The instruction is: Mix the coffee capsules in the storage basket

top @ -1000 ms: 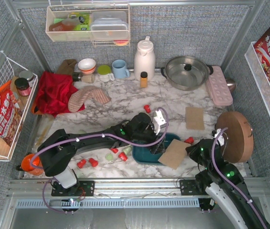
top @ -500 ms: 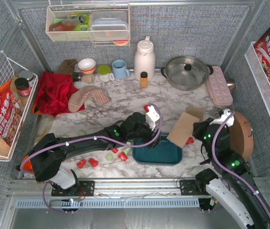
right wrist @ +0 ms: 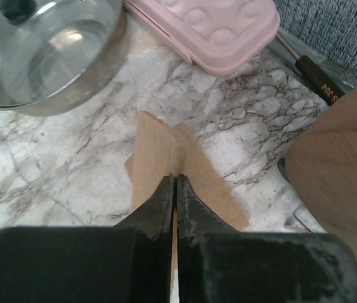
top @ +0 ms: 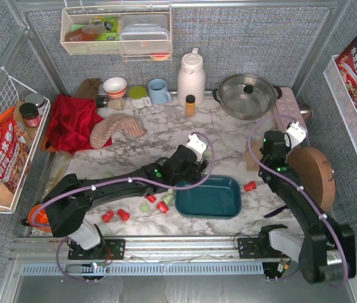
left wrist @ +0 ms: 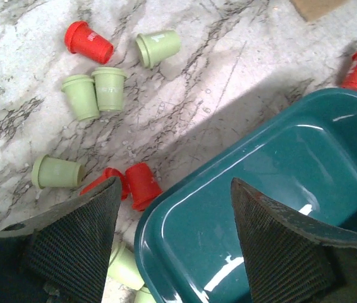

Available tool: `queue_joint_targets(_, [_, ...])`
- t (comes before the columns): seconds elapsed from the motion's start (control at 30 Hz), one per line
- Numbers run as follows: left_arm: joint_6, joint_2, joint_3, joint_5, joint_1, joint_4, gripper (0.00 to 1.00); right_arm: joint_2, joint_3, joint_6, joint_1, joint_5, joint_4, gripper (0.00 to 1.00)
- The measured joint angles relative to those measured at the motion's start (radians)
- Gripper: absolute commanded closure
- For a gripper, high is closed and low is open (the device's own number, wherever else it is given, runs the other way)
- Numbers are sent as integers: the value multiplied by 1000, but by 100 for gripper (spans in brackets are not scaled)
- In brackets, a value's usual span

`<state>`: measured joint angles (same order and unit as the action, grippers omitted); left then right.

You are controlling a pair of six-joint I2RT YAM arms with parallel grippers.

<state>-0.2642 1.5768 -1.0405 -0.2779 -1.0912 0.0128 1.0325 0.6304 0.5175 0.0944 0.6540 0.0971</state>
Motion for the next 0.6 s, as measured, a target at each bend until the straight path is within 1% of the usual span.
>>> queue_joint_targets(0.07, [-3, 17, -16, -21, 0, -17, 23, 76, 14, 16, -40, -31, 21, 65])
queue_joint_targets(0.13, [-2, 42, -38, -41, 0, -42, 25, 125, 32, 18, -65, -57, 34, 56])
queue_joint_targets(0.17, [-2, 52, -45, -47, 0, -51, 25, 140, 43, 16, -69, -67, 32, 53])
queue_joint_targets(0.2, [-2, 61, -51, -51, 0, -64, 25, 155, 60, 4, -71, -80, 25, 51])
queue_joint_targets(0.23, [4, 68, -54, -52, 0, -71, 29, 167, 82, -10, -75, -92, 13, 49])
queue_joint_targets(0.3, [32, 79, -58, -36, 0, -86, 32, 177, 134, -44, -76, -114, -27, 47])
queue_joint_targets(0.4, [104, 90, -60, 42, 0, -101, 32, 172, 195, -86, -76, -144, -82, 44])
queue_joint_targets(0.5, [183, 90, -49, 113, 0, -101, 32, 142, 204, -110, -68, -188, -128, 40])
queue_joint_targets(0.6, [253, 99, -31, 151, 1, -104, 36, 126, 219, -128, -51, -243, -179, 39])
